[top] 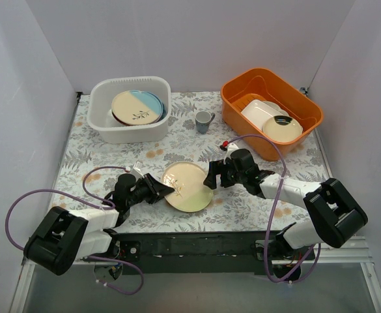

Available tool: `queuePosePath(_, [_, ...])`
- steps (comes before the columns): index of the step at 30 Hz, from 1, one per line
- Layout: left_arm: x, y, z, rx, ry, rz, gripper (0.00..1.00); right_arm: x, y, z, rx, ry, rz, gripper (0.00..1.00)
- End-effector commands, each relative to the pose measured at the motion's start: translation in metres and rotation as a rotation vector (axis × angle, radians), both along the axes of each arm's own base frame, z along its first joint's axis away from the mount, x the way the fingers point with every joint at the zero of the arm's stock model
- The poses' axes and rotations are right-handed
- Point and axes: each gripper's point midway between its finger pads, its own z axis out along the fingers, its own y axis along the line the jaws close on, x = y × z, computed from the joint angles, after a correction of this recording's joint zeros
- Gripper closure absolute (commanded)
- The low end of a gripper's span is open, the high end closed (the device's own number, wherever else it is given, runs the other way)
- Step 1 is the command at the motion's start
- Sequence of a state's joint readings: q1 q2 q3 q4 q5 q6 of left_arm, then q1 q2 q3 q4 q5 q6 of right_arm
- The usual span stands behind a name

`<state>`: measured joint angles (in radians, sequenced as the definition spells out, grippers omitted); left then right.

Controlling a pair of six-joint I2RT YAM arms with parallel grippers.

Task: Place the plates into the plastic bin on the countertop
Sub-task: Pick up the plate at the center of the board.

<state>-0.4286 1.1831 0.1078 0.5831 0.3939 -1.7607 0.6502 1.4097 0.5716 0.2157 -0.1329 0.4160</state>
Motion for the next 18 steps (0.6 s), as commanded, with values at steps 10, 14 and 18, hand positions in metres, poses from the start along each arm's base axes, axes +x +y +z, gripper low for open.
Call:
queuePosePath(10, [0.011,0.020,-0.014,0.135,-0.014,0.083,1.00,0.002,0.000,0.013,0.010,-0.045,0.010,0.02])
queuePosePath(14, [0.018,0.019,-0.005,0.139,-0.041,0.087,1.00,0.000,-0.005,0.015,0.001,-0.052,-0.003,0.02])
queuePosePath(18, [0.025,0.018,0.004,0.156,-0.064,0.088,1.00,-0.001,-0.009,0.020,-0.003,-0.067,-0.011,0.02])
